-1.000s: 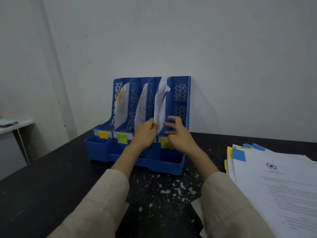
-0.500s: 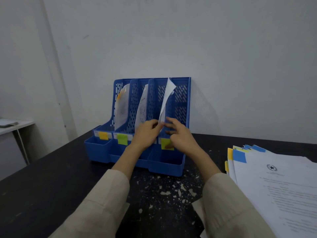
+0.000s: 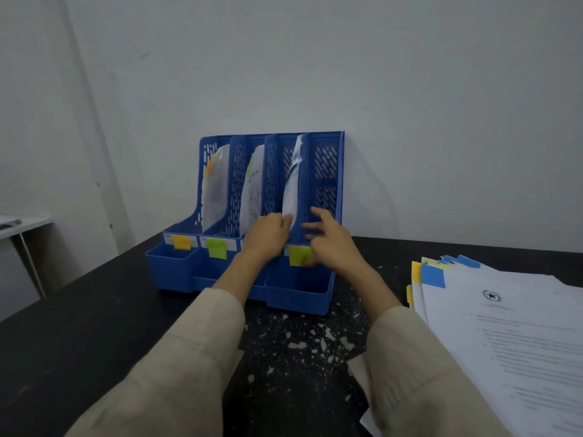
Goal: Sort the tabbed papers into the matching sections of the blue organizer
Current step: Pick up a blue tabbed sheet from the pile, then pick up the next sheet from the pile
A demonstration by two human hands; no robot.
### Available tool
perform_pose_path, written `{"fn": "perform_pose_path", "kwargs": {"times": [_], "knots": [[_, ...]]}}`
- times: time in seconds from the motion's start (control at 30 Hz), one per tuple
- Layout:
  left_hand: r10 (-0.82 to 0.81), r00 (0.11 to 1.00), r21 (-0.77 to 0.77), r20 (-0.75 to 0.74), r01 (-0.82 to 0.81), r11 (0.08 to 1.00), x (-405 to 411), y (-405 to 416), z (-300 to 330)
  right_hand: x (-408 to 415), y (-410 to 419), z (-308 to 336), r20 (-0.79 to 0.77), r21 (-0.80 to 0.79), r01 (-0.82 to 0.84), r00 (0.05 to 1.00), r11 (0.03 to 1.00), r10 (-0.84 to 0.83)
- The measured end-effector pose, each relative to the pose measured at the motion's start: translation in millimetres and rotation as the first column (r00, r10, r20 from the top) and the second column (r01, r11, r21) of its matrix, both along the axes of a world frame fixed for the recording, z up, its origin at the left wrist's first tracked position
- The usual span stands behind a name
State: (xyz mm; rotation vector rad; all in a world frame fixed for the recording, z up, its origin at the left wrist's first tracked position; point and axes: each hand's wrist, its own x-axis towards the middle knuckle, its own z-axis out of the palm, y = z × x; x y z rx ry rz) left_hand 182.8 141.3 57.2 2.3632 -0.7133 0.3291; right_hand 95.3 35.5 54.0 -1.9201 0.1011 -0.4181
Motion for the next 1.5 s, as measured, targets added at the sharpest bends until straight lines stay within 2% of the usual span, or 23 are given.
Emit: {"fn": "perform_pose_path", "kwargs": {"times": [0.1, 0.27, 0.33, 0.4, 0.47, 0.57, 0.7, 1.03, 1.1, 1.23, 1.37, 1.5], "knots": [[0.014, 1.0, 0.076, -0.02, -0.012, 0.997, -1.7, 3.6, -3.2, -1.7, -2.9, 2.8, -0.003, 0.018, 0.01, 1.0, 1.0, -0.01], [-0.049, 0.994, 0.128, -0.096, 0.061, 0.99, 1.9, 9.0, 0.1, -6.6, -6.2, 5.2, 0.006, -0.059, 0.053, 0.999, 0.997, -0.053], [-0.042, 0.999, 0.131, -0.035, 0.046, 0.99, 2.0, 10.0, -0.8, -8.6, -7.6, 9.3, 0.007, -0.103, 0.058, 0.998, 0.993, -0.058], [0.006, 0.996, 0.091, 0.086, -0.014, 0.996, 0.6, 9.6, -6.4, -12.0, -9.8, 13.3, 0.009, -0.128, 0.056, 0.998, 0.99, -0.055], [0.083, 0.974, -0.016, 0.21, -0.082, 0.997, 0.4, 9.0, -13.8, -15.2, -11.6, 16.4, 0.011, -0.106, 0.049, 0.999, 0.993, -0.048], [0.134, 0.955, -0.127, 0.266, -0.103, 0.986, 0.3, 7.4, -21.5, -18.4, -14.1, 18.7, 0.014, -0.09, 0.048, 0.999, 0.995, -0.047], [0.154, 0.959, -0.127, 0.239, -0.127, 0.984, -1.1, 5.5, -26.6, -19.6, -15.3, 16.5, 0.007, -0.099, 0.052, 0.999, 0.994, -0.052], [0.123, 0.985, 0.101, 0.117, -0.135, 0.986, -4.3, 8.8, -13.9, -19.8, -15.7, 12.6, 0.027, -0.161, 0.063, 0.998, 0.985, -0.06], [0.109, 0.988, 0.048, 0.105, -0.114, 0.992, -4.3, 9.6, -12.7, -19.1, -16.4, 12.4, 0.027, -0.162, 0.062, 0.998, 0.985, -0.058], [0.081, 0.988, -0.273, 0.131, -0.043, 0.961, -4.3, 9.5, -14.1, -17.3, -16.8, 11.4, 0.03, -0.174, 0.068, 0.998, 0.982, -0.063], [0.131, 0.968, -0.219, 0.215, -0.083, 0.972, -7.9, 5.6, -12.3, -16.9, -16.5, 10.4, 0.03, -0.176, 0.067, 0.998, 0.982, -0.063], [0.137, 0.976, -0.195, 0.168, -0.104, 0.975, -6.4, 5.4, -17.9, -17.0, -16.6, 10.6, 0.033, -0.176, 0.065, 0.998, 0.982, -0.06]]}}
